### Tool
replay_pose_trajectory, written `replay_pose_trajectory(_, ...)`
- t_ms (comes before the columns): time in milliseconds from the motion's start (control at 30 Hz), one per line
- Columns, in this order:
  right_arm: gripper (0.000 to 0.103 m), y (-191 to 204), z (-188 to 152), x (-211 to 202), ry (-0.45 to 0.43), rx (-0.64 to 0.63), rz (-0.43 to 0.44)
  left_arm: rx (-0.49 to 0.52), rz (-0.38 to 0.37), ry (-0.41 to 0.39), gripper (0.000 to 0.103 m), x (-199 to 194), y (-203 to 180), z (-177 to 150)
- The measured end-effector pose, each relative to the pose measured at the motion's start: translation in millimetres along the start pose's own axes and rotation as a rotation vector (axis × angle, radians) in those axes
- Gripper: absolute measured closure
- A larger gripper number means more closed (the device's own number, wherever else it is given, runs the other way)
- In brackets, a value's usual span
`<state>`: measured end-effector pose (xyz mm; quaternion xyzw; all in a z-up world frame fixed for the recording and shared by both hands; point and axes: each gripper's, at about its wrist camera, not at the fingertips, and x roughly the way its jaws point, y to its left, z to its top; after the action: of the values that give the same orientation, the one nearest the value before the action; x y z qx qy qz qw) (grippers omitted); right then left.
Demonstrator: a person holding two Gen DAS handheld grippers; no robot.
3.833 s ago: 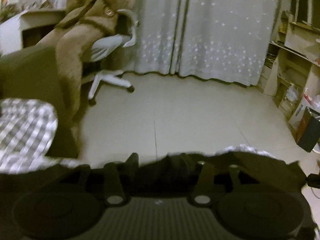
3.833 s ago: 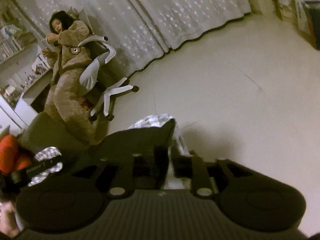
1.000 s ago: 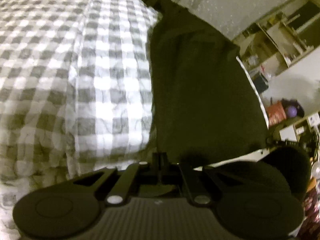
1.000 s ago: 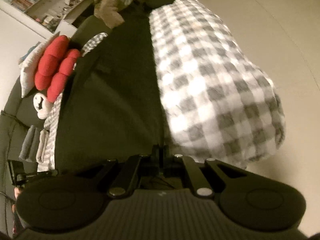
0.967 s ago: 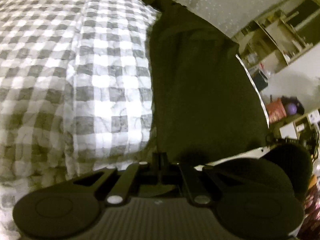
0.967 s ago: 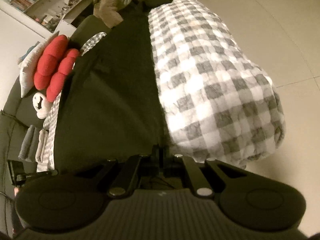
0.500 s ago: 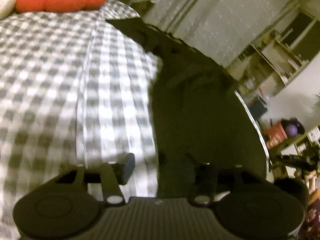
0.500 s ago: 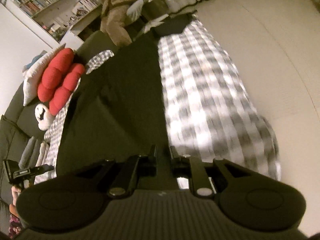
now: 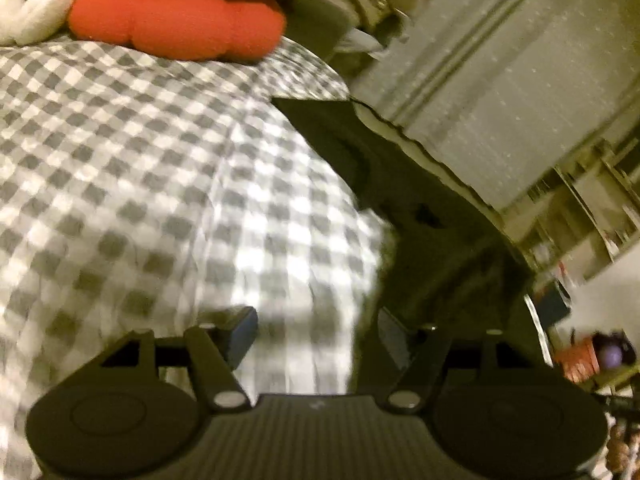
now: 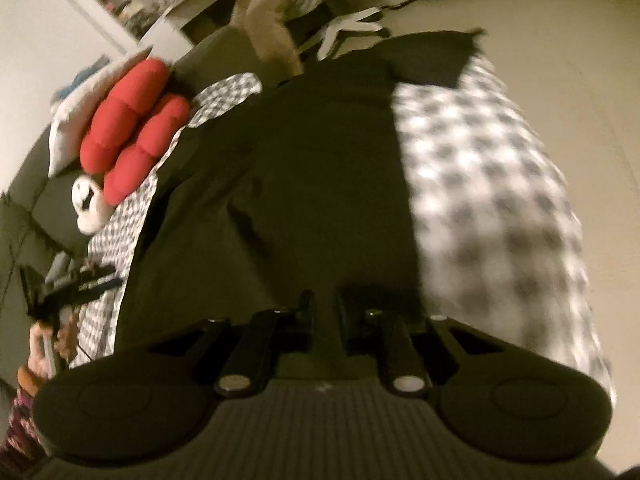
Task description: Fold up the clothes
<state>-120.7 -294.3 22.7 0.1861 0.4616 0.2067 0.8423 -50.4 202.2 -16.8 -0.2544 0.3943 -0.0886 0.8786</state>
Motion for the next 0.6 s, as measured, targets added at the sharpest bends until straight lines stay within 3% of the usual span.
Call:
replay_pose_trajectory(67,0.06,17.2,15.4,12.0,0.012,-0.054,-0.001,-0.013,0.024,-0.03,0.035,7.3,1.3,10.4)
replay_pose_trajectory(300,0.06,75.1,70.7,59.8,0.059,-0.199,0.024,-0.08,0.099,-0.102,0.037,43.0,9.4,50.7)
replay_pose_trajectory(600,0.06,129.8,128.6,144.6,0.119,-0.296,0.087,-0.206,0.043,-0.175,0.04,86.7,21.8,98.7)
